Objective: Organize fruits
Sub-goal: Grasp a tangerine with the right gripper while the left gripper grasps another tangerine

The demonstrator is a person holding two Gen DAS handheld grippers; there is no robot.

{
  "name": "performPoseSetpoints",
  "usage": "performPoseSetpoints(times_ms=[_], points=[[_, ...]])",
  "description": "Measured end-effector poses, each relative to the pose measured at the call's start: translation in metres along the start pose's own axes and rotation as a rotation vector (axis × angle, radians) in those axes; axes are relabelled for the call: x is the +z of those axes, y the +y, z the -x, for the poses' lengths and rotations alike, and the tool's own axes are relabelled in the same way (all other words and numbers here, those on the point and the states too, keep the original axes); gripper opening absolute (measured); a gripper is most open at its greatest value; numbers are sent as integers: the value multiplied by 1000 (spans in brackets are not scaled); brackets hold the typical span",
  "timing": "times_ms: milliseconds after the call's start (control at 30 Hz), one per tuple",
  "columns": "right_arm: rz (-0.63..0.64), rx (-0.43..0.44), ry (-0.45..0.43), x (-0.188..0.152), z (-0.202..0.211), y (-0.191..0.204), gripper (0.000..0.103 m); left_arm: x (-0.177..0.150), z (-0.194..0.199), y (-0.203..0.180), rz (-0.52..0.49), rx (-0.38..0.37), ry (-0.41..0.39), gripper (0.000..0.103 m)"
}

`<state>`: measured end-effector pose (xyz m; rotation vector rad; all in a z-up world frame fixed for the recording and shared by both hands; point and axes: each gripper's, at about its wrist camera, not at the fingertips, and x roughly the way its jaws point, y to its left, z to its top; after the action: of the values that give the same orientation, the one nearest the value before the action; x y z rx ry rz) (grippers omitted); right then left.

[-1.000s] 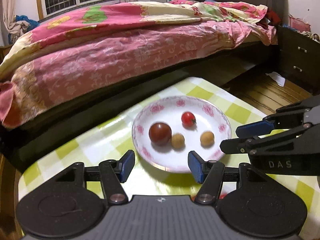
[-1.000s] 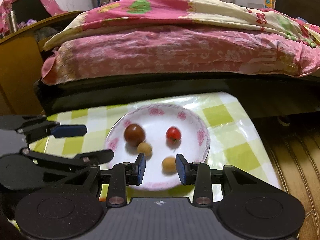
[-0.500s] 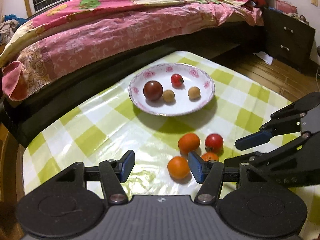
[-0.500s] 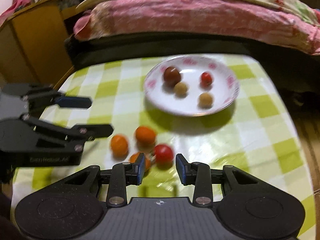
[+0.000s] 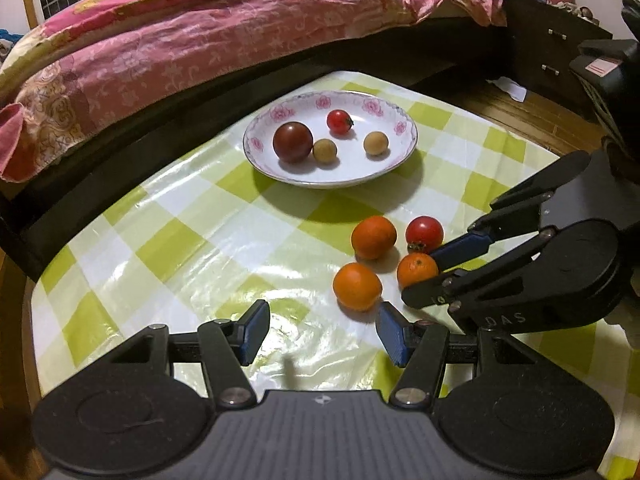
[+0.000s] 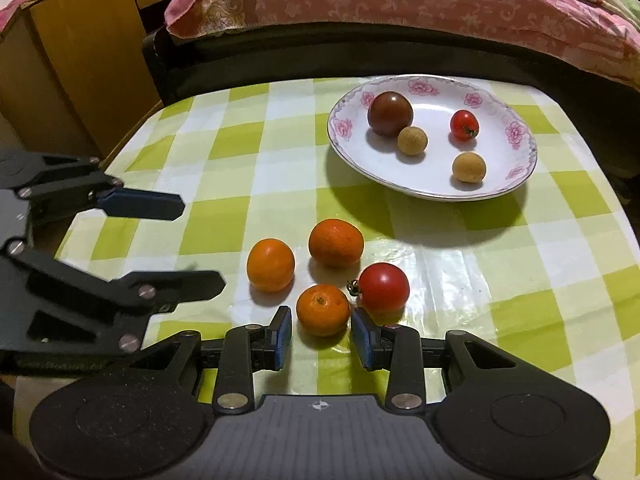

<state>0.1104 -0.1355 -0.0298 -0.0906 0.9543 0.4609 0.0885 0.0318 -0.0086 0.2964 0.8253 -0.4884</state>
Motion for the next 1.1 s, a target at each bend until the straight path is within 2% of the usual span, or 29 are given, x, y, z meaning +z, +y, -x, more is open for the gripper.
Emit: performPoseSetpoints(times_ms=[200,500,667,800,833,1100], points=[[17,-10,-7,3,-7,1,25,4,-10,-6,-18,-24,9,65],[21,-29,66,-4,7,-10,25,12,-34,-19,-54,-31,24,63],[18,-42,76,-9,10,-17,25,16,-42,-24,-53,-36,25,48],[25,-41,77,-9,10,-18,25,15,-46,-23,-38,-33,35,44],[25,-42,77,-9,10,-18,25,14,-45,-23,-38,-31,33,40],[31,-44,76,-8,8,-16,26,15,-44,-25,-39,-33,34,39]])
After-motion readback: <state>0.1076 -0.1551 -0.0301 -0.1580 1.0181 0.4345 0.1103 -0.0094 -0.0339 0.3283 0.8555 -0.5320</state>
